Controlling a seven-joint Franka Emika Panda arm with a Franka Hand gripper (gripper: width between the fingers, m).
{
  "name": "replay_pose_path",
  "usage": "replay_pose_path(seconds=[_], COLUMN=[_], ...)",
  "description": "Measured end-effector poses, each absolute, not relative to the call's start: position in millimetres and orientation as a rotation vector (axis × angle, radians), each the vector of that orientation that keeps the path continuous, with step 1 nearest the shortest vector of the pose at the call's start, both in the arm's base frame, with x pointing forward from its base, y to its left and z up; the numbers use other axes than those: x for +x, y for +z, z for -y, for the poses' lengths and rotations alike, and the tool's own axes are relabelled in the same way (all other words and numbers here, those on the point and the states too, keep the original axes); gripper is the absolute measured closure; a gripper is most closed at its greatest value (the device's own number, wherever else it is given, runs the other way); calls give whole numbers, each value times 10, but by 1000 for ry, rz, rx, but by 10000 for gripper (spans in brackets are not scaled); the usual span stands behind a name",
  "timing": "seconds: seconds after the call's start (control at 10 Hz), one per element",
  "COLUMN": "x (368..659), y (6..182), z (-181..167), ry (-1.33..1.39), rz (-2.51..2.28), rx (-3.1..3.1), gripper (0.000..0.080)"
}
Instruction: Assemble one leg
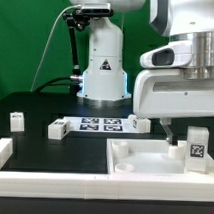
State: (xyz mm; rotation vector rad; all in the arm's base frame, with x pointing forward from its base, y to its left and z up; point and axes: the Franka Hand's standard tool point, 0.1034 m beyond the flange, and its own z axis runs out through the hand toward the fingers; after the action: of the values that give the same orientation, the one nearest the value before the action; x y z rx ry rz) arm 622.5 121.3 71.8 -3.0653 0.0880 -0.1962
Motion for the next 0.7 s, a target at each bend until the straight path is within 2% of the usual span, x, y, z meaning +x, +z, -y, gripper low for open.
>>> replay_pose_path(seconds=[0.2,0.3,0.4,0.7], x=[6225,6225,6225,6230], y=[717,717,717,717], z=[-1214,-1214,-1208,-1196], ry=[-196,-196,-196,-201], rz=[-88,-88,-89,-227], rx=[-3065,-3065,-3066,-3050], gripper=[416,416,508,508])
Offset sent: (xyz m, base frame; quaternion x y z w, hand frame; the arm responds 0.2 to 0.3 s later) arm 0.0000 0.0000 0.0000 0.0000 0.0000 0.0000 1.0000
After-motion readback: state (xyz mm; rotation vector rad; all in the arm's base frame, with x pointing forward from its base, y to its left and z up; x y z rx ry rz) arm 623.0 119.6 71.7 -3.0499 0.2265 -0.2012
